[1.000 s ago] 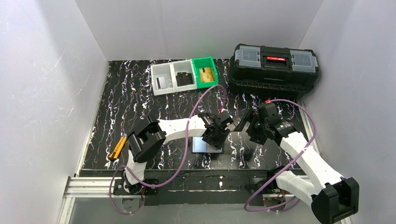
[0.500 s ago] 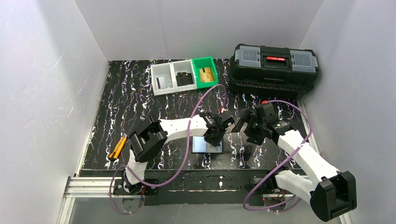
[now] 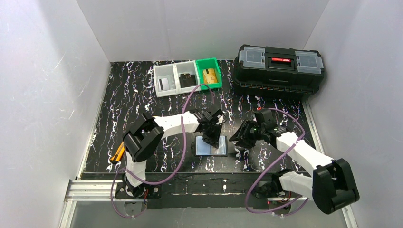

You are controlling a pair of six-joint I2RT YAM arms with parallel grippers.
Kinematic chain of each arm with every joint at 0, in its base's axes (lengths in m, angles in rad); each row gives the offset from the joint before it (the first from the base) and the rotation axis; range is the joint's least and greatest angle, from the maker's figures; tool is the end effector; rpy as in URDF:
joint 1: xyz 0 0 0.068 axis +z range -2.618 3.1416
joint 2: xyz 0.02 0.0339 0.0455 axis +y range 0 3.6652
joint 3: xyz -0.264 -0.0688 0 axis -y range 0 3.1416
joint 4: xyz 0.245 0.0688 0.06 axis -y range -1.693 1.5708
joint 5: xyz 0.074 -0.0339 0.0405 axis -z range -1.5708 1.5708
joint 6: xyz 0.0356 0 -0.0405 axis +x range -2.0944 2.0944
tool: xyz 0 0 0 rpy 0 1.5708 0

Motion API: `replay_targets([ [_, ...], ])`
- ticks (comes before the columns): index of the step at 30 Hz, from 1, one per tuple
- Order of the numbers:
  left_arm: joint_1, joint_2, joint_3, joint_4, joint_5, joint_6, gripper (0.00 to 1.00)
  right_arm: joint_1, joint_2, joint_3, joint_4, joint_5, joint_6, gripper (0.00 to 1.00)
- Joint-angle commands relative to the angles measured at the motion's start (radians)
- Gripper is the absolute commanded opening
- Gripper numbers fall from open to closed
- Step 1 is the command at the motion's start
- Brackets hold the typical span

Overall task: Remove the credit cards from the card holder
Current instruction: Remove the credit card from the card holder.

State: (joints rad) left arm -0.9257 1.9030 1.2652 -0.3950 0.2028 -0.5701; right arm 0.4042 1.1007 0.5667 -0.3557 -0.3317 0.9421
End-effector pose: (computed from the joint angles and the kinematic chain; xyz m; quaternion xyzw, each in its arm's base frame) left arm 0.2314 -0.3195 0.1719 0.1961 0.9392 -0.2514 0.1275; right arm 0.1882 0.0931 0.1922 0.1939 0.9109 0.3270 0.1605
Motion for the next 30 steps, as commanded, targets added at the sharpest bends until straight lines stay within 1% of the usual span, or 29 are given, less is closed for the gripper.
replay_targets([
  [1,0.03,0.021,-0.079,0.019,0.044,-0.015,0.0,0.035,0.064,-0.003,0.14,-0.091,0.053,0.47],
  [11,0.05,0.029,-0.096,0.033,0.079,-0.027,0.0,0.106,0.208,0.013,0.2,-0.103,0.074,0.44],
  [21,0.081,0.043,-0.104,0.045,0.151,-0.044,0.0,0.137,0.266,0.013,0.229,-0.1,0.081,0.43],
  [30,0.083,0.029,-0.102,0.044,0.162,-0.04,0.0,0.148,0.317,0.015,0.247,-0.089,0.074,0.42],
])
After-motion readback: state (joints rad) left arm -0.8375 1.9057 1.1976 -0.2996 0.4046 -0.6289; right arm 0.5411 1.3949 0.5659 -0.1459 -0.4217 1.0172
